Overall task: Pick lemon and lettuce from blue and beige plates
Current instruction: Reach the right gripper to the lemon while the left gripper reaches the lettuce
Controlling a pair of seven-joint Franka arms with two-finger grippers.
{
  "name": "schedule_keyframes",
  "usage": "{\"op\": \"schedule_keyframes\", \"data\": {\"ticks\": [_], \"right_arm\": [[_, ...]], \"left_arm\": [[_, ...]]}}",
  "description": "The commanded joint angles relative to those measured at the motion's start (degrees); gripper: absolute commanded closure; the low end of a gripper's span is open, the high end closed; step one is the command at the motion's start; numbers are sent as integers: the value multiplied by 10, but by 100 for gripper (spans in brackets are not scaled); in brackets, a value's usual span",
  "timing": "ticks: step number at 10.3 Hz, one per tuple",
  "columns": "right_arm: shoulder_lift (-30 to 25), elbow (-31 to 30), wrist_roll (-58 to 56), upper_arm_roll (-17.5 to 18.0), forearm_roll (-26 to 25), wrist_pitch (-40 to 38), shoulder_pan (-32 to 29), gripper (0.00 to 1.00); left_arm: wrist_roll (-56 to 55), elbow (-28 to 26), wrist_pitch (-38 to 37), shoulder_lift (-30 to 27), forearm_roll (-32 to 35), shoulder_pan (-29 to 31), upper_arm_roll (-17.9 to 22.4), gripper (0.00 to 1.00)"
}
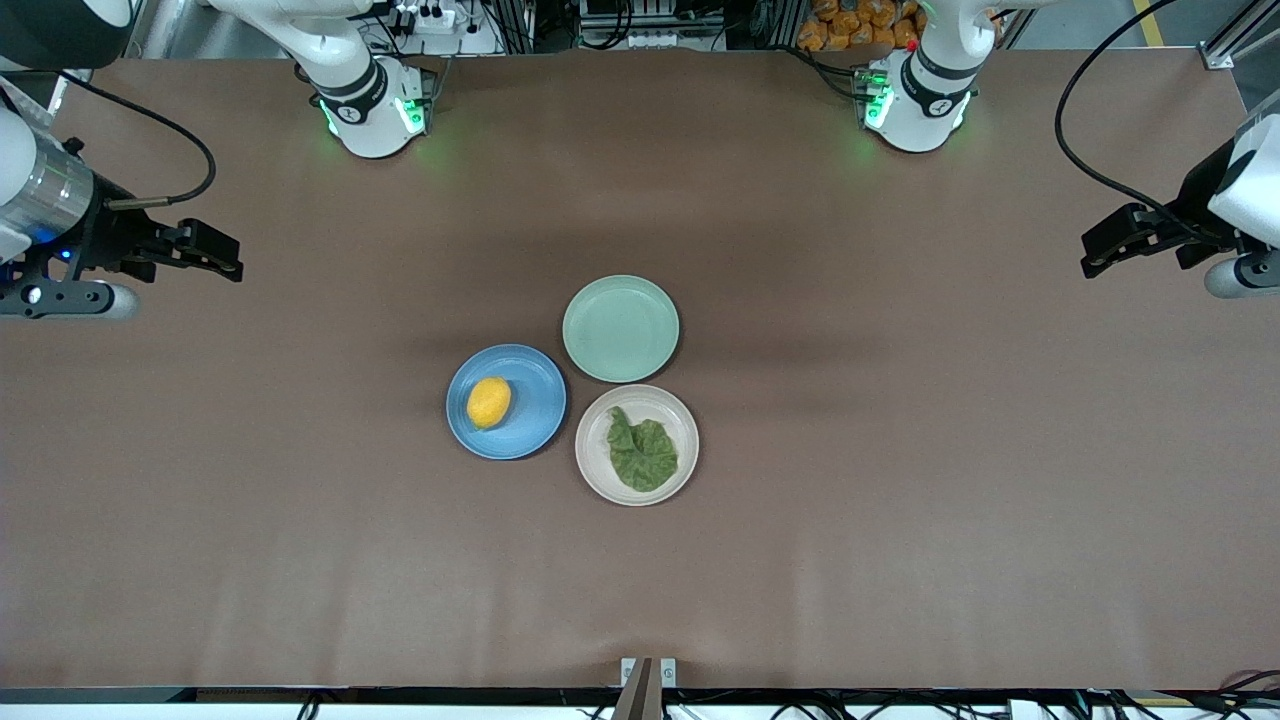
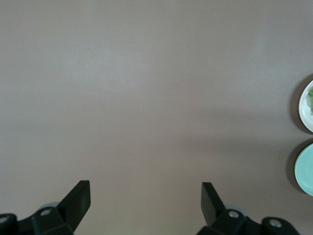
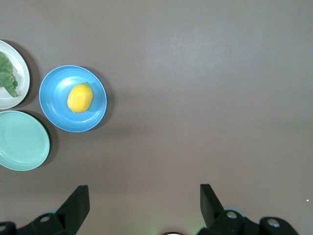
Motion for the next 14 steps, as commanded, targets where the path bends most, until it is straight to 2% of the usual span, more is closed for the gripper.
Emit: {"op": "schedule_keyframes", "data": {"ticks": [1, 3, 5, 7, 10, 12, 14], "right_arm": [[-12, -16, -8, 5, 4, 8, -7, 0], [-11, -16, -7, 5, 5, 9, -7, 0], [-6, -26, -1, 5, 9, 39, 3, 0], [8, -71, 24, 6, 11, 122, 26, 0], [101, -71, 99, 7, 21, 184, 74, 0], [164, -74, 113, 6, 80, 211, 76, 0], [224, -80, 187, 6, 83, 258, 95, 0]], "left_arm": [[7, -2, -3, -4, -2, -1, 3, 0], [7, -2, 1, 3, -8, -3, 1, 0], [-5, -2, 54, 32, -29, -19, -18, 0], [-60, -2, 127, 80, -30, -75, -32, 0], [-91, -2, 275, 161, -28, -154, -33, 0], [-139, -1, 396, 234, -20, -220, -27, 0], [-206, -1, 511, 303, 28, -265, -26, 0]]}}
